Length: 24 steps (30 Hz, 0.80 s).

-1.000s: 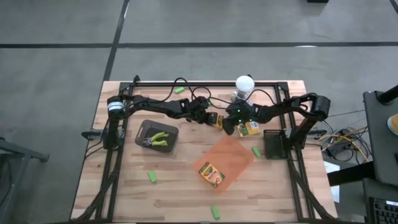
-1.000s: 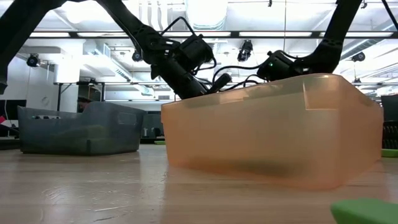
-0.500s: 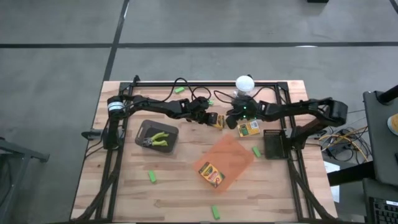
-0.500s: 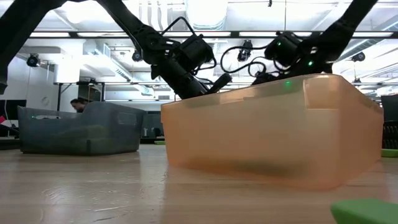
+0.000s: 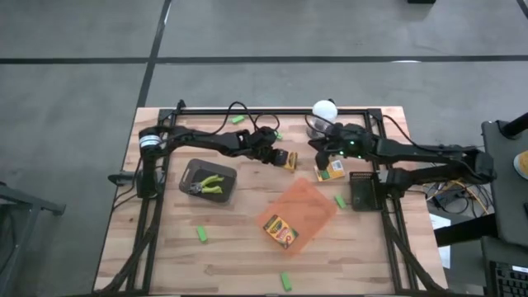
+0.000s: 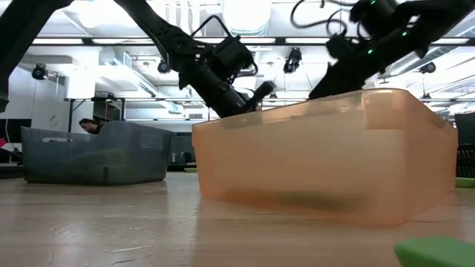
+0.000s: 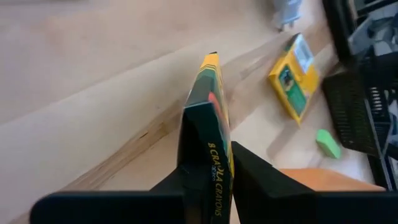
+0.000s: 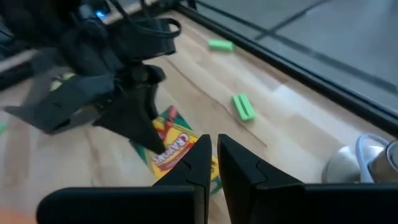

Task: Pick & Place School Supplies
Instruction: Put the left crayon box into the orange bin

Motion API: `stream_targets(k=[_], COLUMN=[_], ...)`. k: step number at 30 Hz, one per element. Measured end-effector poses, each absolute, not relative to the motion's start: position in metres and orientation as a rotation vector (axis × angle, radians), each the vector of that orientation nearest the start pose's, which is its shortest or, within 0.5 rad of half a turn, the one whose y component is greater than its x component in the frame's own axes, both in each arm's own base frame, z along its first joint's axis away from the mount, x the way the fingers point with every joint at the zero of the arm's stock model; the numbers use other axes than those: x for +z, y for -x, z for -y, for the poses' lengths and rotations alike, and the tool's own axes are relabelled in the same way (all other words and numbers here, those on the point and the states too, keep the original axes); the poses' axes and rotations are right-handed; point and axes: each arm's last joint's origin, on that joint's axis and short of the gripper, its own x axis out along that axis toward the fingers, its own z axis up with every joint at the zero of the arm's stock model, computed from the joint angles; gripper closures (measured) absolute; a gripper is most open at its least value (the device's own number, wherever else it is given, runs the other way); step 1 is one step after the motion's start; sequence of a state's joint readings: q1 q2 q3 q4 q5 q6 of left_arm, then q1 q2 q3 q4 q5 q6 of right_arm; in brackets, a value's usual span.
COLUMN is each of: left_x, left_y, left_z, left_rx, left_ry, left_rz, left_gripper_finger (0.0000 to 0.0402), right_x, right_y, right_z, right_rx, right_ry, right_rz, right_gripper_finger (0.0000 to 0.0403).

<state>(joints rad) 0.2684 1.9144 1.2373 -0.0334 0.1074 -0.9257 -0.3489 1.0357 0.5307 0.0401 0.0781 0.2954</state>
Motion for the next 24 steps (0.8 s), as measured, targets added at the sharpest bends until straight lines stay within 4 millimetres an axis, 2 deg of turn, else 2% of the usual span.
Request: stream_targets(k=[6,12,17,24], left_x=[0.197,0.221,0.252,0.303], left_y=[-0.394,-0.389,-0.379,-0.353], left_z=[-0.105,-0.100,-0.094,-0.082], left_rx=[0.441,0.312,0.216,0.120], left_ry=[0.991,0.857,0.687,0.428], left_rz=[-0.546,-0.529,-0.479,-0.382], left_gripper_finger=[0.0351,0.0351,0.0351,0.0351], right_x=[0.223,0.215,0.207,0.198], right_y=[-0.185,-0.174,-0.168,-0.162], right_z=[0.061,0.052,0.048,0.046], right_rx=[-0.439,-0.414,-0.410,-0.418], right_ry=[-0.332,-0.368,-0.390,-0.408], right_rz=[-0.349,-0.333,-0.338,-0.344], right_gripper_finger=[0.0376,0.0376,0.0376,0.0376])
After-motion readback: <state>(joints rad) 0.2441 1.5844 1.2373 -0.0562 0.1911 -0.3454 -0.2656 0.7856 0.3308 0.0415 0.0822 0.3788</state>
